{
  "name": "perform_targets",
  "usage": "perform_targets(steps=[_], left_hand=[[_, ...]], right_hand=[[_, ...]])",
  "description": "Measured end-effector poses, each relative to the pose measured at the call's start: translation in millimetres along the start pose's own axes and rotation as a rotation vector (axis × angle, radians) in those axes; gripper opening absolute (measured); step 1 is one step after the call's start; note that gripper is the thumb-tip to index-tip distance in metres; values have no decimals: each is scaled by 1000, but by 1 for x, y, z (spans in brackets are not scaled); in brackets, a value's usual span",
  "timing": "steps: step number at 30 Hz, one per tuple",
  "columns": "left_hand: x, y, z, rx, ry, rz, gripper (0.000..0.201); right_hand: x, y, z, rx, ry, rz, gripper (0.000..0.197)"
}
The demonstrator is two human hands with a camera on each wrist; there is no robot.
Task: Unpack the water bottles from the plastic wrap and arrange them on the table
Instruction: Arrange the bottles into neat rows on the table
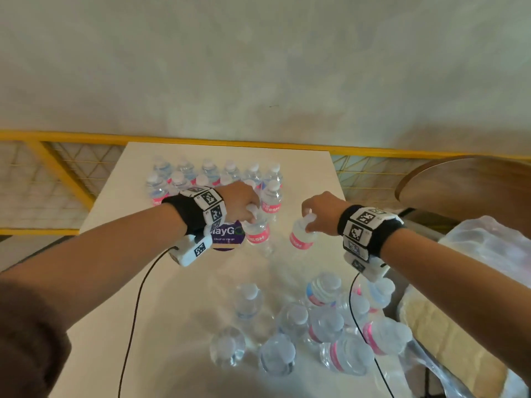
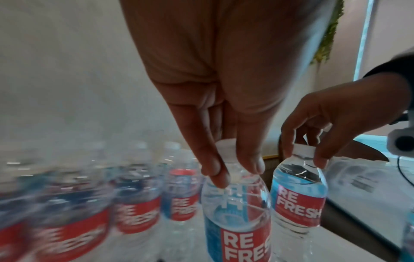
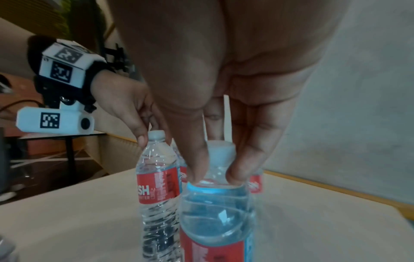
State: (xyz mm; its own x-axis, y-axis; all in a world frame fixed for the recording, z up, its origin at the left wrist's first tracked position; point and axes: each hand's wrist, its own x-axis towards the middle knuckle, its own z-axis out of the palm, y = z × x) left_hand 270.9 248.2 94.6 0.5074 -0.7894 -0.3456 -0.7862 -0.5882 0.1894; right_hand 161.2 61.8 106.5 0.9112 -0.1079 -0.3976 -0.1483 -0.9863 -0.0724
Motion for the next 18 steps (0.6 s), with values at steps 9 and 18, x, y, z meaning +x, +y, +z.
perform_targets(steps=[9,18], left_hand=[[-93,-113,14,-78,27,-295,41],[-137,-170,37,-186,76,-425,35]], right_hand=[[62,-145,-3,-81,-21,-339,36],[87,-237,19,-135,-49,-447,38]])
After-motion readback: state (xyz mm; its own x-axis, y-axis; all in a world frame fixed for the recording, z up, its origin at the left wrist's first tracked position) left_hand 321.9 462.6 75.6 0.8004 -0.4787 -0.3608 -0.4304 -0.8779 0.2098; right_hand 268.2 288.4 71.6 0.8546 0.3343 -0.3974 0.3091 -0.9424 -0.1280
